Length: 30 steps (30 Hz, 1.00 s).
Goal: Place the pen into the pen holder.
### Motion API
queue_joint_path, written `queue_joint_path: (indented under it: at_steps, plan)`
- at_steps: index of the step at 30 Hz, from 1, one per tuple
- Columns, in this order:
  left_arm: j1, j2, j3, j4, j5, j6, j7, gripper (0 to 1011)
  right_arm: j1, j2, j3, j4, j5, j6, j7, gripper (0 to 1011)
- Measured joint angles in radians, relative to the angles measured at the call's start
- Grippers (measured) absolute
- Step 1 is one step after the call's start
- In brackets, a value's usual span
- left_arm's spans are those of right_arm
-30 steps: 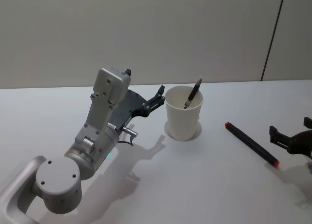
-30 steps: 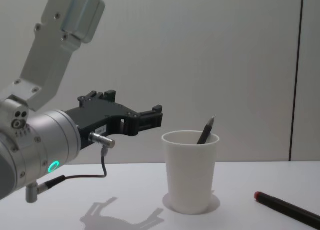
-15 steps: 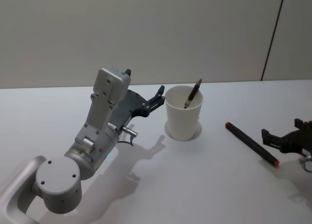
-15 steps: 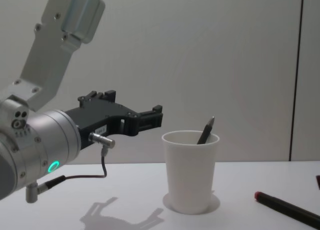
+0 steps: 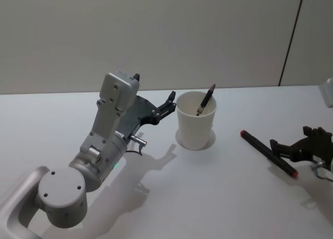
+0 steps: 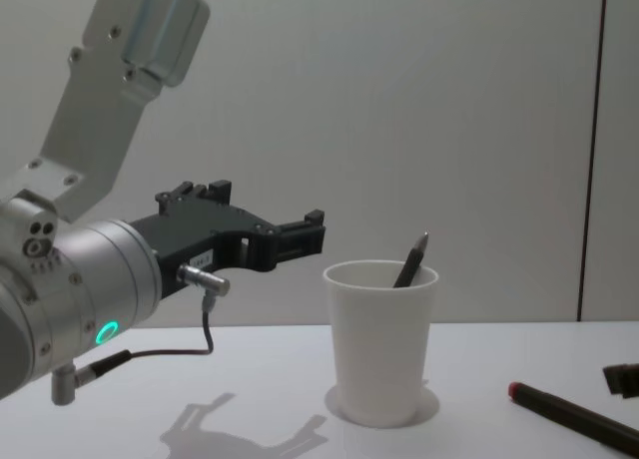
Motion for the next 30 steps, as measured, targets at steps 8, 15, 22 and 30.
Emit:
queue_joint_path:
  at_steps: [8, 15, 22, 30]
  plan:
    - [0.0, 0.0, 0.0, 0.0, 0.0, 0.0, 0.0, 1001, 0.028, -0.009, -0.015, 0.035, -0.029, 0.019, 0.042, 1001]
    - [0.0, 0.0, 0.0, 0.0, 0.0, 0.0, 0.0, 1001, 0.048, -0.022, -0.03, 0.063, -0.054, 0.03, 0.074, 1002]
    - [0.0, 0.0, 0.0, 0.0, 0.0, 0.0, 0.0, 1001, 0.06, -0.034, -0.041, 0.083, -0.069, 0.033, 0.087, 1001]
    - [0.0, 0.0, 0.0, 0.0, 0.0, 0.0, 0.0, 1001, 0.07, -0.05, -0.053, 0.102, -0.084, 0.033, 0.089, 1001]
